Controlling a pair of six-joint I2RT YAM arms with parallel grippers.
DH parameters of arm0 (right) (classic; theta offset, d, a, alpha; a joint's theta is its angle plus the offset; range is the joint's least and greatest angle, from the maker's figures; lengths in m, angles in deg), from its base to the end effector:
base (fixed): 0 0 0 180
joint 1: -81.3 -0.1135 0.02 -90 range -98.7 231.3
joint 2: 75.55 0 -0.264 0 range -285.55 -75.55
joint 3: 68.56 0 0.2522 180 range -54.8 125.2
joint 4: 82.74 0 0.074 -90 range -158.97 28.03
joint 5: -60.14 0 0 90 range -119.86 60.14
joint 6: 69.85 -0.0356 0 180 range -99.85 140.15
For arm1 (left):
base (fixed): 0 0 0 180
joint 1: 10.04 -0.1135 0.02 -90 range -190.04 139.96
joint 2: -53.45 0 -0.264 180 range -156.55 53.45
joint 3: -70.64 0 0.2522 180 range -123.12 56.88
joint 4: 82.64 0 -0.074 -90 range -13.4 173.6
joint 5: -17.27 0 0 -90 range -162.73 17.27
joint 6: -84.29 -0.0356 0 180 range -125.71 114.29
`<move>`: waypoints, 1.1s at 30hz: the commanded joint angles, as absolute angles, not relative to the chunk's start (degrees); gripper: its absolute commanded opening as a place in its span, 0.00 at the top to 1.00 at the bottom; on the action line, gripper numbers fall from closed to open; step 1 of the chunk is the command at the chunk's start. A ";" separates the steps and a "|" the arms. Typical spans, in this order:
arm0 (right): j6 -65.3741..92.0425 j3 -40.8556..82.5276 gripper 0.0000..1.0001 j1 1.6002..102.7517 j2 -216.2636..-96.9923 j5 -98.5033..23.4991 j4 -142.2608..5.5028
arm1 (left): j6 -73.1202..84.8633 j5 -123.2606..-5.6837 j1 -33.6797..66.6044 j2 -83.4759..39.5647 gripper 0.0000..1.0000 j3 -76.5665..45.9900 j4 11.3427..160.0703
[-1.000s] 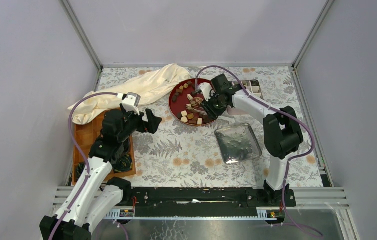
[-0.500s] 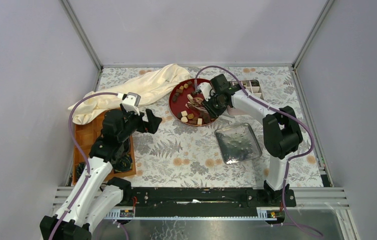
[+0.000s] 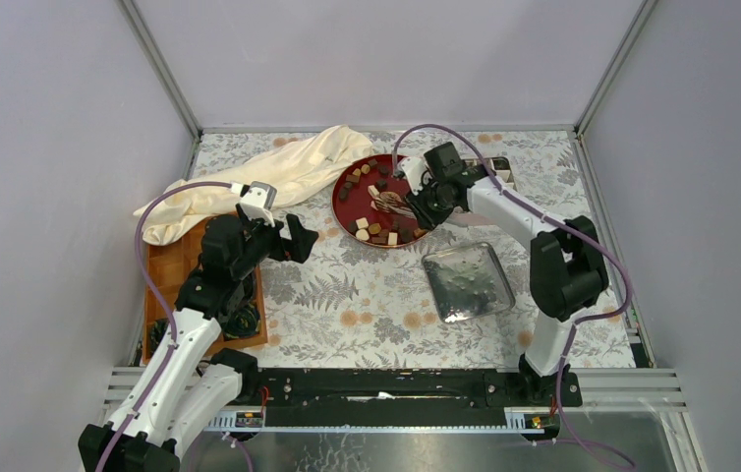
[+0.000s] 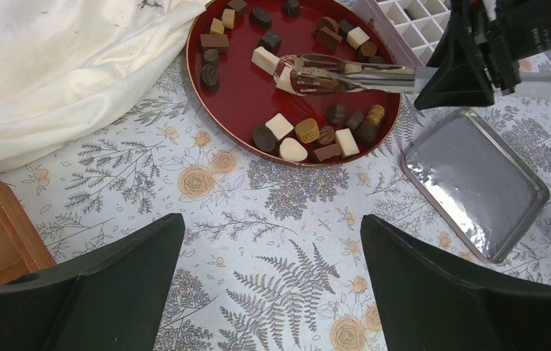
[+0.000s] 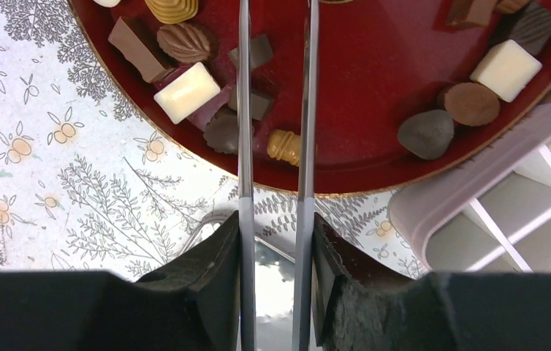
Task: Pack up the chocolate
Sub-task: Pick up the fake chocolate from the plate, then place the fake chocolate in the packing box.
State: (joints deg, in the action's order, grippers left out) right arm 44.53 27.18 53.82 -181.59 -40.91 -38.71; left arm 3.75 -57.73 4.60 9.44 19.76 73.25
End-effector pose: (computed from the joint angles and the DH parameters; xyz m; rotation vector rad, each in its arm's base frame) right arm 0.3558 0.1928 0.2336 -1.1689 2.2252 0.2648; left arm 0.1757 -0.0554 0.2950 0.2681 1.8767 -0.5331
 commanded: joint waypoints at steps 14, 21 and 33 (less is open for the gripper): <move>43.57 23.30 0.85 68.75 -167.98 -50.13 -41.32 | 3.17 -58.76 4.73 9.67 0.01 20.15 74.85; 43.44 21.17 0.85 81.74 -165.14 -51.62 -41.76 | 3.25 -58.54 4.72 10.15 0.01 20.19 74.82; 47.78 21.91 0.84 90.88 -165.82 -44.73 -38.79 | 3.40 -58.03 4.73 10.67 0.01 20.08 74.82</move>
